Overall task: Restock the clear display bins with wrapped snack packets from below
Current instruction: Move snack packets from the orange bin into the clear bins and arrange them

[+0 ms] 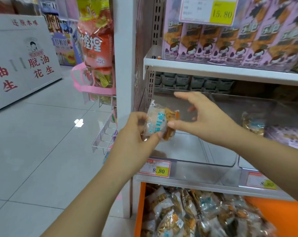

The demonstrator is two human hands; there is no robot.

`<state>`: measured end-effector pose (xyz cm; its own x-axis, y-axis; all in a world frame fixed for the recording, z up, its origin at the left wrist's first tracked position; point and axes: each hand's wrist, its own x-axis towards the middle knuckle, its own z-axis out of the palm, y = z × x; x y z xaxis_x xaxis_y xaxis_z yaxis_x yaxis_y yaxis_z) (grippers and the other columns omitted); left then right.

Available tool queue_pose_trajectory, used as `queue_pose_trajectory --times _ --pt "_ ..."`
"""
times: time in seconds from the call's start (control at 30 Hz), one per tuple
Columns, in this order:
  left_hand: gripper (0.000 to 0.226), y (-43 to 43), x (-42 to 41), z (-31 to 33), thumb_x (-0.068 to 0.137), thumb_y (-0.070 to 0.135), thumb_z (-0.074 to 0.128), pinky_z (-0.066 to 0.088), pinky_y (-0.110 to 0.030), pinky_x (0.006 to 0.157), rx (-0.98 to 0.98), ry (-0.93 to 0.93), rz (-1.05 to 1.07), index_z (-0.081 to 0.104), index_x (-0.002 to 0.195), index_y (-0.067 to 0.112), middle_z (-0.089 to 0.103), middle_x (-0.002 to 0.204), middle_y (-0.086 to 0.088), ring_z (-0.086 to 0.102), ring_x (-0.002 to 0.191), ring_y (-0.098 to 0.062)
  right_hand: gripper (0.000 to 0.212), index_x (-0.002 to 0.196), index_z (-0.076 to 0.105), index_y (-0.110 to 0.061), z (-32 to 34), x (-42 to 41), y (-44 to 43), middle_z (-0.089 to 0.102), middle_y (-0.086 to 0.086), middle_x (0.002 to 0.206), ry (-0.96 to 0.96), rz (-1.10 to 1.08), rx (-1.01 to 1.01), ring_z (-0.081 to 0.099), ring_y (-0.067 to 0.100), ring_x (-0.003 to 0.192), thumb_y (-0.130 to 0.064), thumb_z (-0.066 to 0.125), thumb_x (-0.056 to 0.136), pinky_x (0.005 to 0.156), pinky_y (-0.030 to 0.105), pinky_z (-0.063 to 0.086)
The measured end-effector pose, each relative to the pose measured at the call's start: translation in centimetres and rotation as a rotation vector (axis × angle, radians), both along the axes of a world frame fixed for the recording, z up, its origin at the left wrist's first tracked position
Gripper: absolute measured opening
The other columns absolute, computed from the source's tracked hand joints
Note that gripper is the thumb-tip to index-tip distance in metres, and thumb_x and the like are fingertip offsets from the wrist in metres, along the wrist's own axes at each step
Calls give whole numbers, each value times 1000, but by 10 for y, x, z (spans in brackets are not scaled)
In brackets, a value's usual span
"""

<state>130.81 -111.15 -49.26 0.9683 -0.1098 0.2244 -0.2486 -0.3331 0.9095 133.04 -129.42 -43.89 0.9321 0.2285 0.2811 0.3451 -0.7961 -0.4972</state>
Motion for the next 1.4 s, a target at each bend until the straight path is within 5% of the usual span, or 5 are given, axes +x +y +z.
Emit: queue_pose_trajectory --times 0.2,0.4,0.67,1.1,1.4 --pt "37 3 1 2 87 16 66 51 -34 89 156 -79 -66 58 115 40 63 109 10 65 93 -9 42 115 58 -27 1 -5 4 61 -18 89 15 255 -150 53 -9 73 -22 76 77 64 6 38" --pt "28 19 4 3 87 18 66 39 1 66 231 -120 98 59 107 36 60 96 20 61 78 4 32 98 59 -23 -26 33 -15 66 2 100 76 -24 135 68 18 78 -12 78 75 71 37 58" --pt "13 26 9 -12 86 23 63 52 -27 69 505 -38 128 64 95 33 61 79 18 59 69 2 32 102 56 -9 -97 108 18 63 14 104 261 -189 292 64 25 80 1 73 77 73 38 57" --pt "11 29 10 -14 87 28 63 52 -28 72 510 -49 126 63 95 36 62 80 19 60 73 1 40 115 58 -15 -90 100 6 48 0 103 -85 -131 -14 46 10 88 -12 73 78 78 22 40" --pt "12 26 12 -13 87 26 63 49 -26 67 513 -34 133 61 94 37 61 78 19 59 70 0 39 124 62 -27 -88 68 23 62 -10 121 474 464 -459 56 6 101 -31 68 85 93 26 47"
